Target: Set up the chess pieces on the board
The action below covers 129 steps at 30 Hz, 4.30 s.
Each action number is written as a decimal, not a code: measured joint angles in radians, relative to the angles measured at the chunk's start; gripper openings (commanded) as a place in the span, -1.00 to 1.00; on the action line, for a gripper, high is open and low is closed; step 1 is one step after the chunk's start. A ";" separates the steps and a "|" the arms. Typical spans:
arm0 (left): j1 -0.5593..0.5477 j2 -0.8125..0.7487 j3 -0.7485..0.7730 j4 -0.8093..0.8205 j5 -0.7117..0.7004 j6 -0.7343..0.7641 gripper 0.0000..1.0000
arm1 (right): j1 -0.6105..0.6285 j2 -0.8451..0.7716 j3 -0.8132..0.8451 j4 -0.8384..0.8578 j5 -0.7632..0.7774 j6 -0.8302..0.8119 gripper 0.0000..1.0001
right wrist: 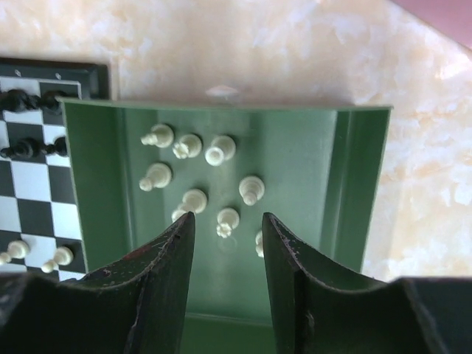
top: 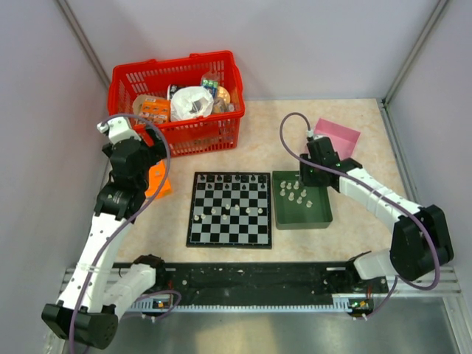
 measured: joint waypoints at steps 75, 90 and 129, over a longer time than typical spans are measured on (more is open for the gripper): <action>0.005 0.037 -0.023 0.030 0.008 0.000 0.98 | 0.025 0.140 -0.068 0.021 -0.108 -0.002 -0.53; 0.005 0.037 -0.023 0.030 0.008 0.001 0.97 | 0.038 0.140 -0.068 0.015 -0.087 -0.003 -0.71; 0.353 -0.044 -0.107 -0.082 -0.107 -0.100 0.97 | 0.760 0.484 0.551 -0.044 -0.028 0.019 -0.76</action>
